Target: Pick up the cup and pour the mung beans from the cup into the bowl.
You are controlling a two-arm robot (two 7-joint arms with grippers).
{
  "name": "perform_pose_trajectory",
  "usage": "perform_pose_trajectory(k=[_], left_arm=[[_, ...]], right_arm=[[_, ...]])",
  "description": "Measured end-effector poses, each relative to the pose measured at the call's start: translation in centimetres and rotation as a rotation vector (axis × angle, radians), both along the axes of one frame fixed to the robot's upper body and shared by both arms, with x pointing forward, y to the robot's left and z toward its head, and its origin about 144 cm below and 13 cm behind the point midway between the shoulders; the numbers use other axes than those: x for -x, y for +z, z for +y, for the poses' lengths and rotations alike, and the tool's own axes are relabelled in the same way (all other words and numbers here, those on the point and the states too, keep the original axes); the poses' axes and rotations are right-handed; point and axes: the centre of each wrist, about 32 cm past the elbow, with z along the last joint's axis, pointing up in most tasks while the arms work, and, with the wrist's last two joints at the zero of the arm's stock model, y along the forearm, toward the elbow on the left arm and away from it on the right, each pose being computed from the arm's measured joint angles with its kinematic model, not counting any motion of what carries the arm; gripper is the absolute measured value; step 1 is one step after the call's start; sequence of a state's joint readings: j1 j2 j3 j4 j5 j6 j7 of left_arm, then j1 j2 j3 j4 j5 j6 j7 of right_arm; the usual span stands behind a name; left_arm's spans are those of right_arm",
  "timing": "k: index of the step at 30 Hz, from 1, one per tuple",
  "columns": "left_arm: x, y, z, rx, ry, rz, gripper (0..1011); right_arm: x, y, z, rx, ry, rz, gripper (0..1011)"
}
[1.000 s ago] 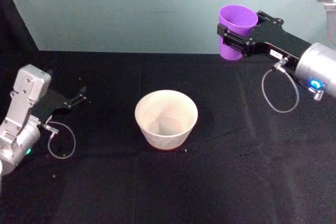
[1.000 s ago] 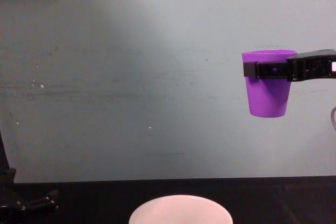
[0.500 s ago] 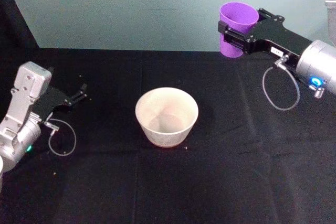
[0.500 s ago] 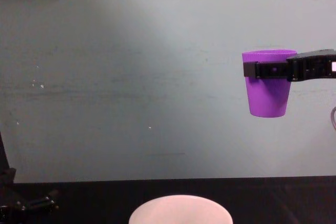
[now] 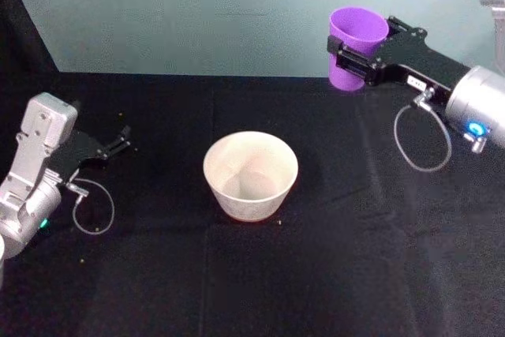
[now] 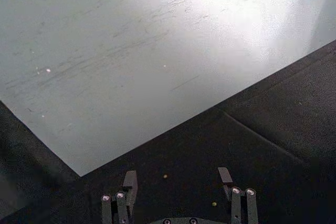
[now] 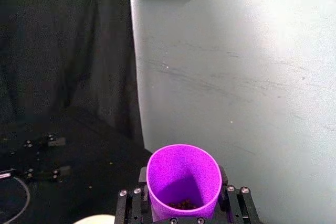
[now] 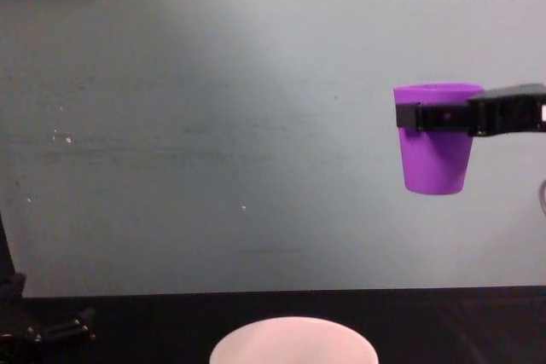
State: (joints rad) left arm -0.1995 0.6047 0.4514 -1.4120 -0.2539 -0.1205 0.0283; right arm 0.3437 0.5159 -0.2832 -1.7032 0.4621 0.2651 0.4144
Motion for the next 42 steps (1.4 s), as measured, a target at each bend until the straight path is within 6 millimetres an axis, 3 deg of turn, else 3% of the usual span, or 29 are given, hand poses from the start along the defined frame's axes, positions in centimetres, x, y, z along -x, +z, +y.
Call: perform_pose_trajectory(k=[11,23,42], left_arm=[[0.0,0.0,0.0,0.0,0.0,0.0,1000],[0.0,0.0,0.0,0.0,0.0,0.0,1000],[0.0,0.0,0.0,0.0,0.0,0.0,1000]], right_arm=[[0.8,-4.0,-0.5,-0.036,0.061,0.003,729],[0.3,-7.4,0.9,0.161,0.039,-0.007,729],[-0.4,-6.0,5.3,0.621,0.017,-0.213,730]])
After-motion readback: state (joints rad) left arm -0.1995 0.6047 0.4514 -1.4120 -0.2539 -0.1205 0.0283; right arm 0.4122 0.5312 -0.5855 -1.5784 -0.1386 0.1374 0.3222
